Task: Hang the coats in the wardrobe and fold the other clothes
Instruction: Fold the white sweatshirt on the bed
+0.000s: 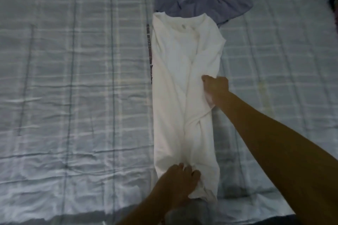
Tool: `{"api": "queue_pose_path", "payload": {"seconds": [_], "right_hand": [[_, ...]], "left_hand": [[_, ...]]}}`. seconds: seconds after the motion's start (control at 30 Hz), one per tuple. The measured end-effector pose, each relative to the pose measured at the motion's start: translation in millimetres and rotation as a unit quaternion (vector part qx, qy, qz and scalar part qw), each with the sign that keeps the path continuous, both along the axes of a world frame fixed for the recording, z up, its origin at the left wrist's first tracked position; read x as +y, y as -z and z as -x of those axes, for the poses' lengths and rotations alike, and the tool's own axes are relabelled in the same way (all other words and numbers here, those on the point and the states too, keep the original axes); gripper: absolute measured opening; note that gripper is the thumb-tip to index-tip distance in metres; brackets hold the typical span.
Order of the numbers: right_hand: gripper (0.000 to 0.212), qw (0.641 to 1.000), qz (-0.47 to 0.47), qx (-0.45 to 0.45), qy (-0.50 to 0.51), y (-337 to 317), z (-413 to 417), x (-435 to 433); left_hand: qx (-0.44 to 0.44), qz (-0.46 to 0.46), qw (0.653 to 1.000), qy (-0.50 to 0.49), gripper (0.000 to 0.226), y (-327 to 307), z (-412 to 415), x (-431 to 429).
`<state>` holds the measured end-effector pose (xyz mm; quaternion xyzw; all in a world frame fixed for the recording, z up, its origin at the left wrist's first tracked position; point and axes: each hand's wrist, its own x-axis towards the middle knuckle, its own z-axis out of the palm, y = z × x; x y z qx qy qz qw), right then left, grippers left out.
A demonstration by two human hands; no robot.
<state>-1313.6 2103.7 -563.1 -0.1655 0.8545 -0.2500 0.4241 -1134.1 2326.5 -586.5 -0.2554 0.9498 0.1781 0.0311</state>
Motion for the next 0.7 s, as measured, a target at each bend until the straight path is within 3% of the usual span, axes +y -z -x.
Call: {"api": "queue_pose_path", "payload": {"seconds": [0.13, 0.23, 0.3, 0.4, 0.43, 0.53, 0.7], "right_hand": [[0.039, 0.986, 0.114, 0.106, 0.052, -9.2, -9.9, -12.8], [0.036, 0.969, 0.191, 0.108, 0.117, -20.8, -21.5, -27.6], [0.040, 0.971, 0.219, 0.091, 0.005, -25.2, -50.4, -37.6], [0.062, 0.942, 0.191, -0.047, -0.273, -25.7, -94.2, -37.2], [0.062, 0.932, 0.187, -0.031, -0.309, -23.1, -96.3, -35.1], [0.040, 0.924, 0.235, 0.100, -0.284, -18.8, -71.9, -21.5], [0.031, 0.875, 0.235, 0.172, -0.388, -7.0, -36.5, 46.3]], "left_hand": [[-0.012, 0.003, 1.000, 0.013, 0.051, -11.0, 1.0, -6.5], [-0.024, -0.002, 1.000, 0.015, 0.045, -13.8, 0.2, -8.8], [-0.023, -0.024, 0.999, 0.013, 0.046, -14.0, 0.2, -9.7], [-0.026, -0.066, 0.997, 0.023, 0.052, -8.1, 1.9, -7.3], [-0.025, -0.072, 0.997, 0.023, 0.056, -6.8, 1.9, -6.3], [-0.016, -0.070, 0.997, 0.016, 0.059, -7.7, 2.0, -4.6], [0.011, -0.099, 0.995, -0.008, 0.061, -4.6, -7.0, -5.7]]}}
